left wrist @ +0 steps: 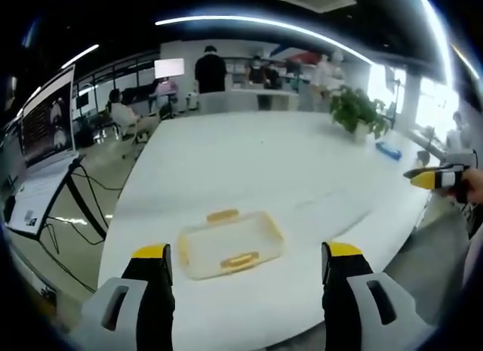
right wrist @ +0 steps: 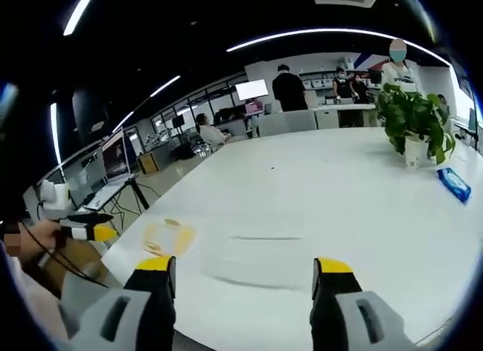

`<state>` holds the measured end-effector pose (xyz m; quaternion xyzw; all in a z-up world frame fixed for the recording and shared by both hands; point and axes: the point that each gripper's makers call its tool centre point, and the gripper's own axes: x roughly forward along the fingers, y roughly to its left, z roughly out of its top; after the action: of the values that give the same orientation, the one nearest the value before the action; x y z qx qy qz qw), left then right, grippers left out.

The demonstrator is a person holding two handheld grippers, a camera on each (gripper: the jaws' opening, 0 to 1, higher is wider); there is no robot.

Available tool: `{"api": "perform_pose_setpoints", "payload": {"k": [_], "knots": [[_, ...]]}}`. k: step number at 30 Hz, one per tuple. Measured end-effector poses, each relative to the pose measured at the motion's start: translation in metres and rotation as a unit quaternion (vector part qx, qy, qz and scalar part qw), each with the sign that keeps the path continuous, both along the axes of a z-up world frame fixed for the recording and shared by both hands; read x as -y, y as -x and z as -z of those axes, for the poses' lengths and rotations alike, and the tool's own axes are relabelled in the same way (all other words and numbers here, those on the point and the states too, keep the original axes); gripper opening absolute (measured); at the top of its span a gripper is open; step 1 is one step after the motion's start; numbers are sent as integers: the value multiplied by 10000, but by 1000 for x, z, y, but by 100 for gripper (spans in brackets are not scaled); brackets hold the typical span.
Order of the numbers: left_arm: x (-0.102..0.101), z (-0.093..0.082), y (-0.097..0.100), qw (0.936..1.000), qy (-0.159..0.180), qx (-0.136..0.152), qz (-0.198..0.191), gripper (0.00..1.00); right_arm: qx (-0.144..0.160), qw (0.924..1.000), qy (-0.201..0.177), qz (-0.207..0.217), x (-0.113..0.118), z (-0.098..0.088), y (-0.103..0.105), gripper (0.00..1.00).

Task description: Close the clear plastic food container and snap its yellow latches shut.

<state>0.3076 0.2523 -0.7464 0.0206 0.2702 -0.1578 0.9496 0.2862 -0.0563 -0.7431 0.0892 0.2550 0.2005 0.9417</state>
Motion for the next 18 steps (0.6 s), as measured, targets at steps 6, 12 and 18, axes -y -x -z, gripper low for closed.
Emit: {"api": "perform_pose_setpoints", "payload": {"k": [6, 12, 18], "knots": [[-4, 1, -5, 10000, -66, -20, 50, 79, 48, 9998, -25, -165, -17, -2, -7, 72], [-15, 6, -10, 10000, -38, -59, -27, 76, 123, 9996, -27, -244, -31, -3, -16, 70], [-24, 14, -17, 9999, -15, -127, -71, 74, 125, 9990, -19, -418, -49, -1, -22, 67]]}}
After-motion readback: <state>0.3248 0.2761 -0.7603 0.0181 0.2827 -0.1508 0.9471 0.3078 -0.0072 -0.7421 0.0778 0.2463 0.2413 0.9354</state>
